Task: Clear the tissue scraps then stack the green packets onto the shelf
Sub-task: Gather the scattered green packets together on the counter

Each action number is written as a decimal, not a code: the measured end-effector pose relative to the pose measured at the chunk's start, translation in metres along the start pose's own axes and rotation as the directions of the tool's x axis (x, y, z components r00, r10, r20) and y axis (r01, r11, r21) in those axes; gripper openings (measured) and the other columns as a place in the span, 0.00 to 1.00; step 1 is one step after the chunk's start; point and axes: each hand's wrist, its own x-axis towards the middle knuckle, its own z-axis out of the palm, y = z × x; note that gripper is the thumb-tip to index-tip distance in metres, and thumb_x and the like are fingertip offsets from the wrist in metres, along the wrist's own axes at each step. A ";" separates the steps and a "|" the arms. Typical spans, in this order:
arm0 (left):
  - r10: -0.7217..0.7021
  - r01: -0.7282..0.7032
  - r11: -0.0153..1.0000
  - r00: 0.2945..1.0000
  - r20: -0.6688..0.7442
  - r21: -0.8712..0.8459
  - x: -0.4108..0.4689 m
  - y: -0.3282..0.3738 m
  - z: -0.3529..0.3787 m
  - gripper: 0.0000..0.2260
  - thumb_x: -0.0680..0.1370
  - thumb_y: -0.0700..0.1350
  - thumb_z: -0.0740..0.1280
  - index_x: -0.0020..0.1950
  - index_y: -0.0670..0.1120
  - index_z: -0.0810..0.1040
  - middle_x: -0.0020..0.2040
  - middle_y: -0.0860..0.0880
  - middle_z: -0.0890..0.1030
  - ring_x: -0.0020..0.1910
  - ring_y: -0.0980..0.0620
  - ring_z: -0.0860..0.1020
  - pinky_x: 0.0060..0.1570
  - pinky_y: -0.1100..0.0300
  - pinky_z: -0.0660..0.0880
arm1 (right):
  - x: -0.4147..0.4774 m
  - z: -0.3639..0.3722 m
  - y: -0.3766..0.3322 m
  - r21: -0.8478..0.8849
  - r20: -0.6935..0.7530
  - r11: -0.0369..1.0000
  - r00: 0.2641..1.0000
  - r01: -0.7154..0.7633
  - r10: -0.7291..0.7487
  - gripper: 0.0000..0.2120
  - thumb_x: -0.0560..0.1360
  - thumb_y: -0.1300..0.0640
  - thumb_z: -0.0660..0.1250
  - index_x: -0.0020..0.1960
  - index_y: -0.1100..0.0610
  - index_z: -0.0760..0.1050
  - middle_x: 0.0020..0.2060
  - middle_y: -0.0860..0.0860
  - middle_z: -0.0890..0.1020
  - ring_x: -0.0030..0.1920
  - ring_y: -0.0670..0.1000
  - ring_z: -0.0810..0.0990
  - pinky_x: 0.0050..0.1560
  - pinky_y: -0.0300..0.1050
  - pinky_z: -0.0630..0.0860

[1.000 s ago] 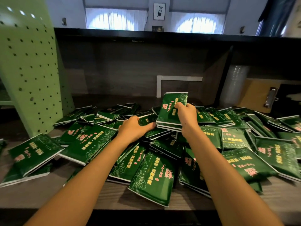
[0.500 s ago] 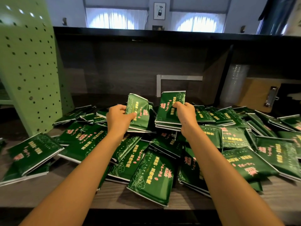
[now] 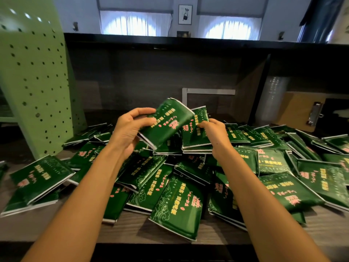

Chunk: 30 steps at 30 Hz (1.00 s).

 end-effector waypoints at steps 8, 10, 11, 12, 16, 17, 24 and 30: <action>-0.248 0.130 0.889 0.943 0.223 0.440 -0.006 0.000 -0.006 0.18 0.68 0.31 0.72 0.50 0.47 0.70 0.48 0.47 0.79 0.42 0.51 0.79 0.36 0.61 0.78 | -0.005 0.001 -0.004 -0.090 0.281 0.990 0.951 -0.109 0.131 0.29 0.61 0.49 0.67 0.61 0.56 0.75 0.64 0.56 0.75 0.64 0.60 0.72 0.68 0.61 0.65; -0.208 0.112 0.854 0.969 0.136 0.507 -0.004 -0.002 -0.006 0.22 0.66 0.36 0.76 0.53 0.47 0.69 0.50 0.49 0.76 0.45 0.53 0.77 0.38 0.61 0.75 | -0.012 0.002 -0.008 -0.146 0.339 0.987 0.934 -0.063 0.110 0.28 0.65 0.48 0.68 0.63 0.56 0.74 0.64 0.52 0.74 0.64 0.56 0.71 0.69 0.59 0.63; -0.163 0.092 0.846 0.982 0.091 0.525 -0.004 -0.003 -0.005 0.24 0.65 0.37 0.77 0.54 0.47 0.68 0.50 0.50 0.75 0.45 0.54 0.76 0.37 0.62 0.73 | -0.014 0.002 -0.008 -0.173 0.378 0.985 0.922 -0.015 0.080 0.24 0.70 0.48 0.67 0.63 0.55 0.74 0.63 0.48 0.73 0.64 0.52 0.70 0.70 0.57 0.61; -0.107 0.065 0.847 0.993 0.050 0.528 -0.003 -0.004 -0.003 0.26 0.65 0.38 0.77 0.56 0.47 0.66 0.49 0.52 0.74 0.45 0.56 0.75 0.37 0.63 0.71 | -0.016 0.003 -0.009 -0.201 0.414 0.979 0.908 0.025 0.061 0.20 0.74 0.48 0.66 0.63 0.54 0.74 0.60 0.44 0.72 0.63 0.48 0.69 0.71 0.54 0.60; 0.146 -0.099 0.835 0.988 -0.045 0.541 0.000 -0.012 0.003 0.29 0.65 0.39 0.77 0.58 0.49 0.64 0.53 0.52 0.73 0.47 0.55 0.73 0.46 0.61 0.71 | -0.019 0.005 -0.007 -0.242 0.550 0.965 0.834 0.105 0.048 0.19 0.70 0.48 0.72 0.58 0.54 0.77 0.56 0.53 0.81 0.59 0.55 0.78 0.67 0.59 0.68; 0.189 -0.128 0.847 0.980 -0.066 0.515 0.000 -0.014 0.005 0.27 0.67 0.38 0.76 0.57 0.49 0.64 0.56 0.51 0.73 0.48 0.52 0.75 0.48 0.57 0.73 | -0.017 0.006 -0.005 -0.256 0.552 0.961 0.832 0.108 0.054 0.24 0.68 0.49 0.73 0.61 0.55 0.75 0.58 0.55 0.80 0.60 0.56 0.77 0.66 0.60 0.68; 0.189 0.047 0.820 0.919 -0.346 0.571 0.004 -0.023 0.006 0.19 0.76 0.55 0.66 0.59 0.45 0.68 0.54 0.47 0.74 0.51 0.48 0.77 0.48 0.56 0.74 | -0.009 0.008 0.000 -0.046 0.372 0.995 0.926 0.084 -0.061 0.16 0.74 0.58 0.68 0.60 0.60 0.73 0.54 0.55 0.81 0.52 0.54 0.81 0.56 0.52 0.78; -0.111 0.233 0.896 0.942 -0.317 0.377 0.004 -0.023 0.009 0.27 0.69 0.52 0.74 0.61 0.44 0.66 0.59 0.44 0.74 0.53 0.47 0.77 0.50 0.56 0.75 | -0.010 0.014 0.001 0.076 0.280 0.987 0.947 0.139 -0.155 0.11 0.77 0.59 0.66 0.58 0.57 0.71 0.54 0.54 0.80 0.51 0.53 0.82 0.50 0.52 0.81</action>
